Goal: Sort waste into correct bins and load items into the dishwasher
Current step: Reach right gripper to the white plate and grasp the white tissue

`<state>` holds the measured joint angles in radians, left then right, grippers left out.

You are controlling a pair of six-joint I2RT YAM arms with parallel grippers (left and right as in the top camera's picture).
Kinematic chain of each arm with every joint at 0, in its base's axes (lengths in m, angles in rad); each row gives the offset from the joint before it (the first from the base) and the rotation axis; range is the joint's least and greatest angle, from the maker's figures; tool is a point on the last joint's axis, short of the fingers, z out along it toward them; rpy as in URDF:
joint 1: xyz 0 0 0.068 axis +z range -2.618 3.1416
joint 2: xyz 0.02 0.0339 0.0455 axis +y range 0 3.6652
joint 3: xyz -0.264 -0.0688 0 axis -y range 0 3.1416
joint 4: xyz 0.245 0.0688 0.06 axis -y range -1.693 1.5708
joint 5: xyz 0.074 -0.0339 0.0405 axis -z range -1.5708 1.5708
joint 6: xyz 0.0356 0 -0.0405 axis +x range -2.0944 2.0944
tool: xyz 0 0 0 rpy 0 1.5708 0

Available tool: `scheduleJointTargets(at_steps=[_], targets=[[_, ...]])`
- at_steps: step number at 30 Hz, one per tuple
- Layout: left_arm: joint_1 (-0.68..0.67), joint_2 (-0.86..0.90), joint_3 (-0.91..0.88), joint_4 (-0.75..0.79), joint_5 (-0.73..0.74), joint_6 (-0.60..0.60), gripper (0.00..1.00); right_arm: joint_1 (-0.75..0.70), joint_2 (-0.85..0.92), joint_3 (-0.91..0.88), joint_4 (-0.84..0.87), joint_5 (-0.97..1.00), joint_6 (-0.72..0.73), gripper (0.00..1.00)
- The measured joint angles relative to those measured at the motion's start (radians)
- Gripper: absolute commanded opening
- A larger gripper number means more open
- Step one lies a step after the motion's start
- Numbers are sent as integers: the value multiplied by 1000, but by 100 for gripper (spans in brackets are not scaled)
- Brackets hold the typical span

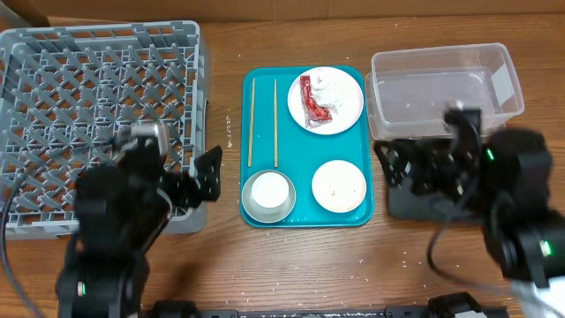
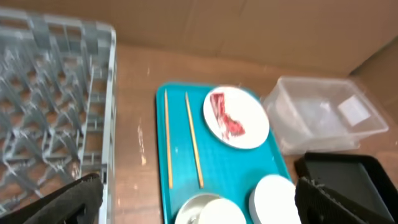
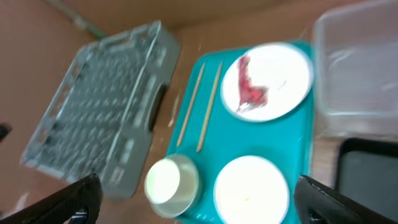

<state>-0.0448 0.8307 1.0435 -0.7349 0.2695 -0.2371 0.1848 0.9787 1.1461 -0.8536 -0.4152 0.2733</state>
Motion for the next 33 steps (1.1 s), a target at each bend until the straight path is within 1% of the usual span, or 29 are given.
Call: scheduleJointTargets(at_steps=[4, 7, 10, 12, 14, 17, 20, 23, 26, 28, 31, 33], targets=[[0, 126, 38, -14, 53, 0, 100, 0, 136, 11, 45, -137, -39, 100], [0, 166, 38, -13, 115, 0, 100, 0, 247, 78, 13, -145, -45, 100], [0, 174, 51, -16, 185, 0, 100, 3, 372, 205, -55, -84, -44, 100], [0, 174, 86, -22, 205, 0, 100, 13, 465, 309, -99, -27, -43, 100], [0, 173, 141, -23, 206, 0, 100, 35, 564, 420, -140, 37, -41, 100], [0, 159, 241, -19, 204, 11, 100, 107, 735, 584, -169, 158, -45, 100], [0, 137, 280, -16, 205, 23, 100, 160, 837, 634, -149, 247, -50, 100], [0, 118, 291, -34, 207, 31, 100, 196, 932, 640, -126, 323, -57, 100], [0, 108, 291, -66, 229, 34, 100, 204, 1029, 640, -91, 370, -66, 93], [0, 97, 299, -82, 240, 45, 100, 201, 1090, 640, -51, 391, -81, 86], [0, 59, 333, -90, 233, 76, 100, 200, 1155, 640, -2, 409, -93, 85], [0, 15, 359, -89, 216, 91, 100, 198, 1179, 640, 30, 416, -97, 77]])
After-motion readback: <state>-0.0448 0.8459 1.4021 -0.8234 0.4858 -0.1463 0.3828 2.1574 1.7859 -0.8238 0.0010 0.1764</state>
